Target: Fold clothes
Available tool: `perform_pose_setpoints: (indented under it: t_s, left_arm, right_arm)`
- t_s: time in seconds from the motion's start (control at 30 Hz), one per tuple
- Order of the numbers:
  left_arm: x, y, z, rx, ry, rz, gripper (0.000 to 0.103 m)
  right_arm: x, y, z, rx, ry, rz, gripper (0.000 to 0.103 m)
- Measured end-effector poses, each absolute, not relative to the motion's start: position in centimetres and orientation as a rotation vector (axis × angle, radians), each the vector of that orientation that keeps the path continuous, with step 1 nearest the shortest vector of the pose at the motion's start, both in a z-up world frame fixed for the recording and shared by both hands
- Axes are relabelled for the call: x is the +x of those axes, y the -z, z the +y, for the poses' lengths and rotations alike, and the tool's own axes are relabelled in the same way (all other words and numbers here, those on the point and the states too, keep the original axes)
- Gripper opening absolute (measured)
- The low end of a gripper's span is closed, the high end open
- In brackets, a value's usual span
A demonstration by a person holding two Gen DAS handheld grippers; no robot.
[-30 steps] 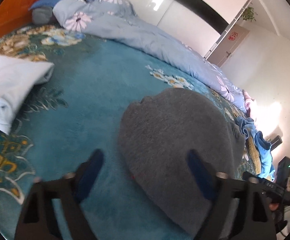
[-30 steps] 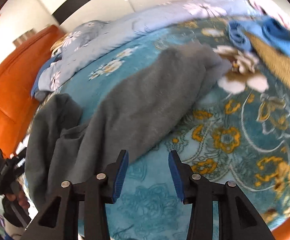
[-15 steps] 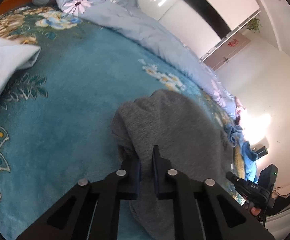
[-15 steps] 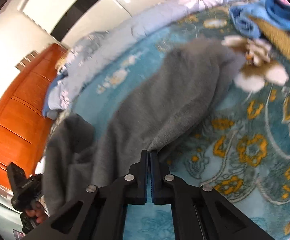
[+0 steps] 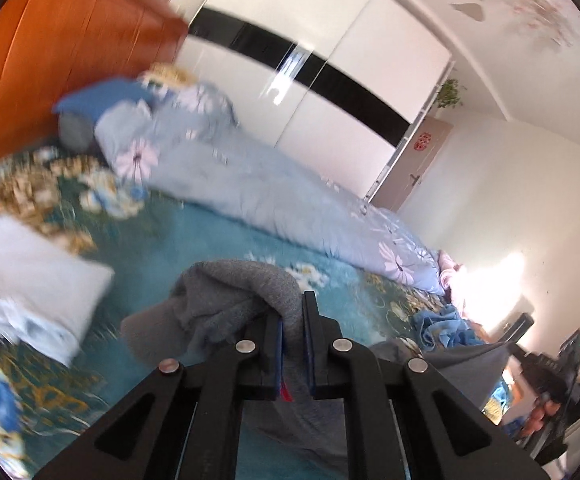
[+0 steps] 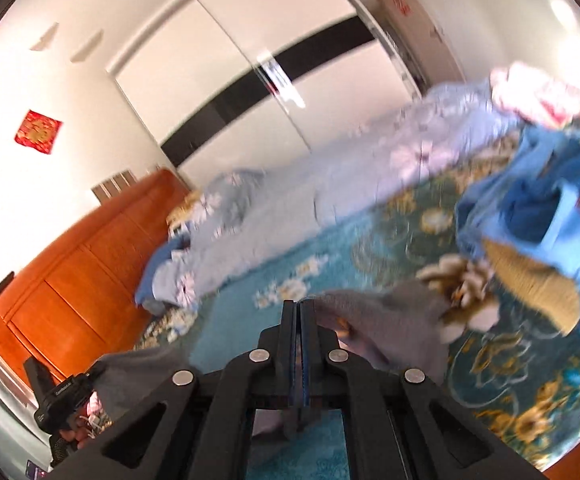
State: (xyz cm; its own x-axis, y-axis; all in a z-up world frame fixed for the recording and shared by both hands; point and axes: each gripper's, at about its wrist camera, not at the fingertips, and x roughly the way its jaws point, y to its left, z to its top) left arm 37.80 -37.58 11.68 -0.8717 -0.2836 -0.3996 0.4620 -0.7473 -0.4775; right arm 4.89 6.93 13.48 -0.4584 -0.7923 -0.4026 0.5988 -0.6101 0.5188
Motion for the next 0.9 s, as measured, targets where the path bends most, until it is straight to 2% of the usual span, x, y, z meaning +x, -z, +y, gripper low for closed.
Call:
perform_pose_setpoints:
  t_s: [0.23,0.37,0.53,0.73,0.9]
  left_arm:
    - [40.8,-15.6,-36.4,0.349,2.632,0.700,0.009]
    - [38.0,-14.5,-37.3,0.443,2.597,0.649,0.010]
    - [33.3,-10.2,-40.8,0.584,2.513,0.731,0.009]
    - [27.3,-5.8,-45.5,0.712,2.405,0.798,0.010]
    - [22.2,-3.9,-50.0,0.780,2.326,0.815,0.010]
  right_arm:
    - [5.9,-18.4,11.3,0.645,2.170,-0.405,0.002]
    - [4.2,-19.1,9.6,0.651,2.199,-0.322,0.002]
    - [-0.5,-16.0,4.4,0.772,2.245,-0.213,0.002]
    - [-8.3,-9.9,-1.4,0.956,2.239,-0.250,0.002]
    - [-14.9,-7.3,-7.0,1.037,2.228,-0.219,0.002]
